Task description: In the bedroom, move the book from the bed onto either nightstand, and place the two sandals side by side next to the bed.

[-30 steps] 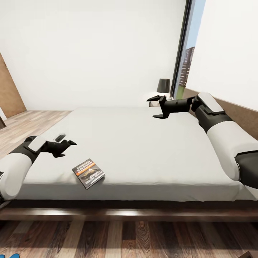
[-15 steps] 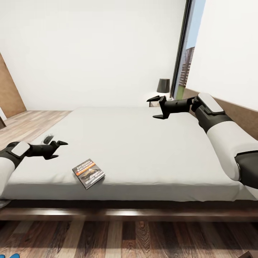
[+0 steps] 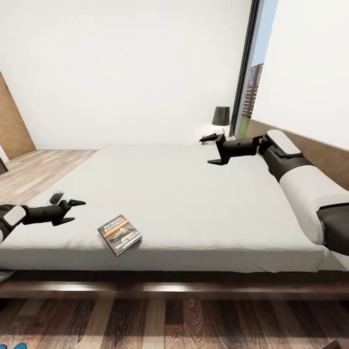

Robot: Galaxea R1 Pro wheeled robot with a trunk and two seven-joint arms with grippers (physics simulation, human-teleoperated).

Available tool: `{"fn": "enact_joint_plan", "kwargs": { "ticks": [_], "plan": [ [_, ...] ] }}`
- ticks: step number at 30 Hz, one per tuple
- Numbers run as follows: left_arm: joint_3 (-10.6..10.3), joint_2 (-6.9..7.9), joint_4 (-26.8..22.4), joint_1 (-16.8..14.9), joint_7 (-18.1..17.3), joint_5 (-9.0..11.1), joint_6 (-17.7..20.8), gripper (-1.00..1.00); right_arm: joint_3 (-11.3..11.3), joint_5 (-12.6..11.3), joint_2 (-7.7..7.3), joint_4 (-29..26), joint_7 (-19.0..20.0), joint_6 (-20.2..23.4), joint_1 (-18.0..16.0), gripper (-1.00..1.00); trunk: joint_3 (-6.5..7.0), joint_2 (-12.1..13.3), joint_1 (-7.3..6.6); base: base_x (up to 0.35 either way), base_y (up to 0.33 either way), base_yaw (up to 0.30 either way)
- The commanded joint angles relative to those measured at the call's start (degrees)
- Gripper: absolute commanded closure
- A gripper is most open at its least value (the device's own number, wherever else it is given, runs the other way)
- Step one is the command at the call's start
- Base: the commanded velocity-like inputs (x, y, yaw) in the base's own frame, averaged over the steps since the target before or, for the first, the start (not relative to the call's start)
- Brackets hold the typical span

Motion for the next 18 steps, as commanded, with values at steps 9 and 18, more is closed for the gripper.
{"fn": "enact_joint_plan", "kwargs": {
  "ticks": [9, 18],
  "plan": [
    [0.6, 1.6, 1.9, 3.5, -16.1, -10.5, -4.7, -1.0, 0.1, -0.8, -0.13, 2.5, -0.1, 0.0, 0.0, -1.0, -0.06, 0.0, -0.01, 0.0, 0.0, 0.0],
    [0.5, 2.23, 2.1, 6.2, -22.8, -13.0, -8.9, -1.0, 0.1, -1.0, -0.15, 3.0, 0.0, 0.0, 0.2, -1.0, -0.06, 0.0, -0.01, 0.0, 0.0, 0.0]
  ]
}}
